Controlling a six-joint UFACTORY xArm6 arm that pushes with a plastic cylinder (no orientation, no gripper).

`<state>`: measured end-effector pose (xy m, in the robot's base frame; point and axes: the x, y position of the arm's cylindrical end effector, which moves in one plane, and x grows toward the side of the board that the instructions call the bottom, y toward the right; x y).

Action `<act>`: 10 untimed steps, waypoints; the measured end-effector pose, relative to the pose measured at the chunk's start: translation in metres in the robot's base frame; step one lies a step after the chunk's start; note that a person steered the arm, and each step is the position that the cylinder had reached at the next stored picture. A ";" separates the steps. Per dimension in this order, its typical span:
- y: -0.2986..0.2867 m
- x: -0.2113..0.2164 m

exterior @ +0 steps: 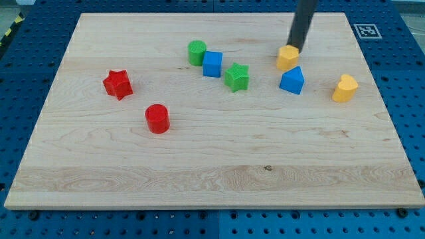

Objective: Push the blue triangle to the left of the yellow heart

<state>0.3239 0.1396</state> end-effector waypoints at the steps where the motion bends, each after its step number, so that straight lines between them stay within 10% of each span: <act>1: -0.023 0.002; 10: 0.008 0.065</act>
<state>0.3886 0.1479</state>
